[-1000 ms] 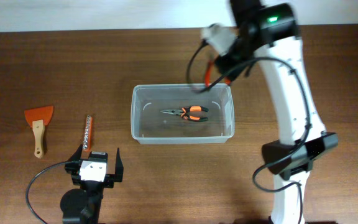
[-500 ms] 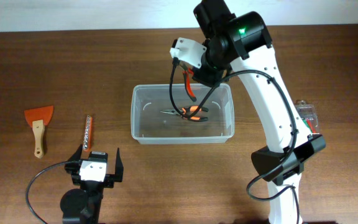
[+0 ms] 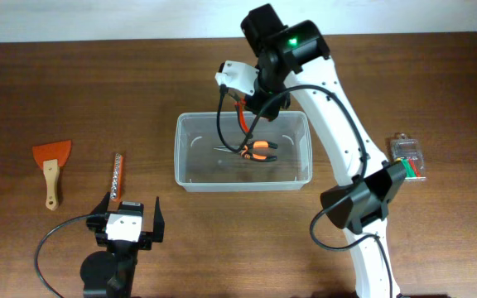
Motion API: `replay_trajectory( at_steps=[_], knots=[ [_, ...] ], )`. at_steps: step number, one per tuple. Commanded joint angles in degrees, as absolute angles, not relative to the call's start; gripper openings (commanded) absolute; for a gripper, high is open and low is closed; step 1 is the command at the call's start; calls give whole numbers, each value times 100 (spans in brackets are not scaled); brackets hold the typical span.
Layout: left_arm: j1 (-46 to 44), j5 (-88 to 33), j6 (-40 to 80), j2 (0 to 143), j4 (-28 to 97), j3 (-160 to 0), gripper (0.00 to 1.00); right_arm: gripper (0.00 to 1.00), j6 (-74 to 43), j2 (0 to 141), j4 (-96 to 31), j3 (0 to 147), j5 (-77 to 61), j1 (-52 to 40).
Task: Pack container
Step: 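Carry the cutters with the right gripper over the clear container, then lower the cutters beside the pliers and open the right gripper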
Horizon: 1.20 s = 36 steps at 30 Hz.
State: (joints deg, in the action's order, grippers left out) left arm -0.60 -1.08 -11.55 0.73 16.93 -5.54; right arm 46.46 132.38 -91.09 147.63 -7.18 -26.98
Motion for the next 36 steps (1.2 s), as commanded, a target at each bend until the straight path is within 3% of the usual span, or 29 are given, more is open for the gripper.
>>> replay_trajectory(
  at_steps=[1, 36],
  knots=[
    [-32, -167, -1125, 30, 1691, -523, 99, 4, 4670, 13251, -9098, 14717, -886, -2882],
    [-32, -167, -1125, 30, 1691, -523, 99, 4, 4604, 13251, -7043, 11546, -1085, -3223]
  ],
)
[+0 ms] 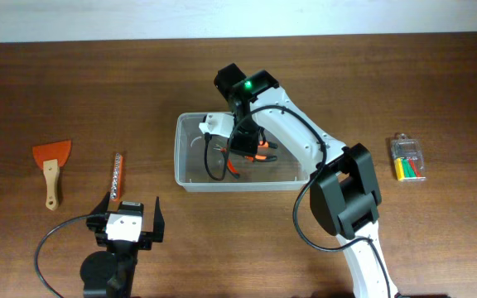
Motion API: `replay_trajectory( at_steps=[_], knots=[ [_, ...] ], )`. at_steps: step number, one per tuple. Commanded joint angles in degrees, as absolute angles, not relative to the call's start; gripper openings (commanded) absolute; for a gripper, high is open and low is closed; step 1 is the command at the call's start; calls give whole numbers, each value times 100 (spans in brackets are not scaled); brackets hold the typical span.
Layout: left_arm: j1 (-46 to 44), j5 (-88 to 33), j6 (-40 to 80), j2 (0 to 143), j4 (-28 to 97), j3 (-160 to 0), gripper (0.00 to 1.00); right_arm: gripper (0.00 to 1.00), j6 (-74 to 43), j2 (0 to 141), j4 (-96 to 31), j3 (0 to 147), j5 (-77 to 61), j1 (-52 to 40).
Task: Pack container
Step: 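Lower the cutters beside the pliers and open the right gripper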
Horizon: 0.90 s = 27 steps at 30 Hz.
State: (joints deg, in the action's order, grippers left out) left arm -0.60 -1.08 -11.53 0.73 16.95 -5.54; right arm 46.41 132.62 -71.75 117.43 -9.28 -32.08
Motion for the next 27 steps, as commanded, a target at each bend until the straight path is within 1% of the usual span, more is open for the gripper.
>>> replay_trajectory(
  at_steps=[1, 16, 27],
  knots=[
    [-32, -167, -1125, 30, 1691, -523, 99, 4, 4602, 13251, -6993, 11489, -1085, -3223],
    [-32, -167, -1125, 30, 1691, -523, 99, 4, 4604, 13264, -6775, 11380, -1253, -3223],
    [-32, -167, -1125, 30, 1691, -523, 99, 4, 4604, 13539, -6790, 11367, -1247, -3208]
  ],
)
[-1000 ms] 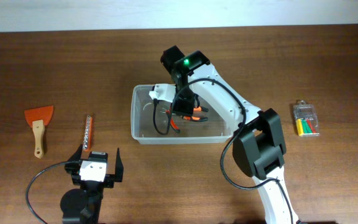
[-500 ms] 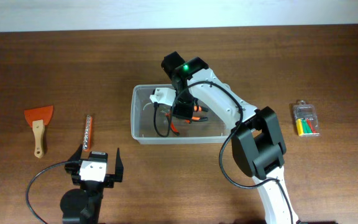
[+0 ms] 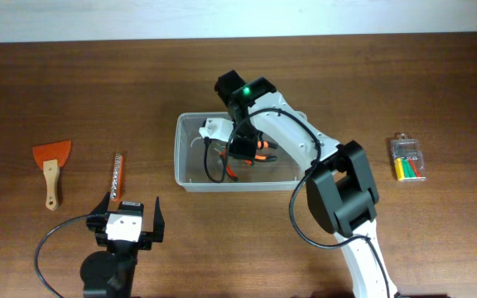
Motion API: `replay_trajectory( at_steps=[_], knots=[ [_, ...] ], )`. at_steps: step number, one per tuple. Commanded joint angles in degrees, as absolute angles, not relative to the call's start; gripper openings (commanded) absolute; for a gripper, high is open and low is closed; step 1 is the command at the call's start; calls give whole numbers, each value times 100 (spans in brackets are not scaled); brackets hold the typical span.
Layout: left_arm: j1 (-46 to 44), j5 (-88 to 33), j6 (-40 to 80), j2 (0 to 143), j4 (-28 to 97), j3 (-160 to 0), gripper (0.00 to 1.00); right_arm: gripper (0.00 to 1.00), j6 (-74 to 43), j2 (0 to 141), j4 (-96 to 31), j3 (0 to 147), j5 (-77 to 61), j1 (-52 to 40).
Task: Pack container
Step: 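Lower the cutters beside the pliers and open the right gripper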
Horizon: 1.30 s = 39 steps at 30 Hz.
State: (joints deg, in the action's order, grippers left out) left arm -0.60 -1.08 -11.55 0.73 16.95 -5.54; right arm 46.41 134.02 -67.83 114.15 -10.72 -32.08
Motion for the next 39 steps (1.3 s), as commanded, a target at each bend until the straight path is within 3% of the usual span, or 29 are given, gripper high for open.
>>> replay_trajectory(
  at_steps=[1, 12, 15, 30, 34, 37, 39],
  knots=[
    [-32, -167, -1125, 30, 1691, -523, 99, 4, 4604, 13539, -6788, 11367, -1249, -3208],
    [-32, -167, -1125, 30, 1691, -523, 99, 5, 4604, 13539, -6764, 11367, -1249, -3124],
    [-32, -167, -1125, 30, 1691, -523, 99, 16, 4604, 13539, -6766, 11367, -1249, -3105],
    [-32, -167, -1125, 30, 1691, -523, 99, 21, 4209, 13535, -6842, 11550, -1251, -3100],
    [-32, -167, -1125, 30, 1691, -523, 99, 32, 4150, 13533, -7218, 12060, -1249, -3100],
    [-32, -167, -1125, 30, 1691, -523, 99, 47, 4152, 13526, -7601, 12597, -1245, -3100],
    [-32, -167, -1125, 30, 1691, -523, 99, 61, 4152, 13524, -7942, 13085, -1177, -3098]
  ],
)
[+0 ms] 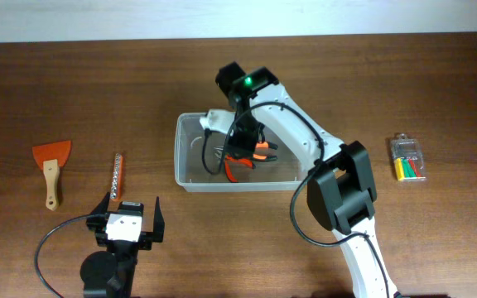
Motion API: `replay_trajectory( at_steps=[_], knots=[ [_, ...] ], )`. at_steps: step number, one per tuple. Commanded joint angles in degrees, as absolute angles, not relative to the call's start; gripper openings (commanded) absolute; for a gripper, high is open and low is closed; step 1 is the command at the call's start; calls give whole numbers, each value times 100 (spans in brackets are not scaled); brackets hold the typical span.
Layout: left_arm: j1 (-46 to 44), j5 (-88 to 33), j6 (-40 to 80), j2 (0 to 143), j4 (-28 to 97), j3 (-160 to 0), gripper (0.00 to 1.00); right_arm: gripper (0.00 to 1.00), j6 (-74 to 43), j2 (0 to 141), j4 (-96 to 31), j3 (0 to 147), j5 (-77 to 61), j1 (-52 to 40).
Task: Pack container
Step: 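Lower the cutters beside the pliers and open the right gripper, then raise the right gripper and move it to the screwdriver case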
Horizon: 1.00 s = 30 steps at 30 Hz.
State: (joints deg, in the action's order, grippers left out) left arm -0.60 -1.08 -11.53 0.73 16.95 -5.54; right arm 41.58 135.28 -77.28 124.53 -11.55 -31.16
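The clear plastic container point(190, 178) stands at the middle of the table. My right gripper point(235, 154) reaches down into it from the far side, right over orange-handled pliers point(260, 151) lying inside. One orange handle shows near the front wall and another to the right of the wrist. The wrist hides the fingers, so whether they grip the pliers is not visible. My left gripper point(129, 222) rests near the front edge at the left, open and holding nothing.
An orange scraper with a wooden handle point(50, 165) lies at far left. A narrow strip of small parts point(117, 175) lies beside it, just beyond the left gripper. A small clear case with coloured pieces point(409, 157) sits at the right.
The right wrist inside the container has shifted a little toward the far wall, and more of the orange handle shows near the front wall. The left arm has not moved.
The right gripper was above the container's far side, with the orange pliers below it in the container. Then it was down inside the container at the pliers and stayed there. Now it is still inside, slightly shifted. The left arm stayed parked throughout.
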Motion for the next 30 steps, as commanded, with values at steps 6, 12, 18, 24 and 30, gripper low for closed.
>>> replay_trajectory(
  at_steps=[6, 12, 18, 24, 30],
  knots=[
    [-32, -167, -1125, 30, 1691, -523, 99, 99, 4152, 13426, -8676, 14232, -290, -3070],
    [-32, -167, -1125, 30, 1691, -523, 99, 99, 4150, 12892, -9144, 14438, 377, -2707],
    [-32, -167, -1125, 30, 1691, -523, 99, 99, 3760, 12355, -9435, 14438, 523, -1767],
    [-32, -167, -1125, 30, 1691, -523, 99, 99, 2696, 12057, -9734, 14433, 517, -478],
    [-32, -167, -1125, 30, 1691, -523, 99, 99, 1905, 11795, -9734, 14433, 414, 615]
  ],
)
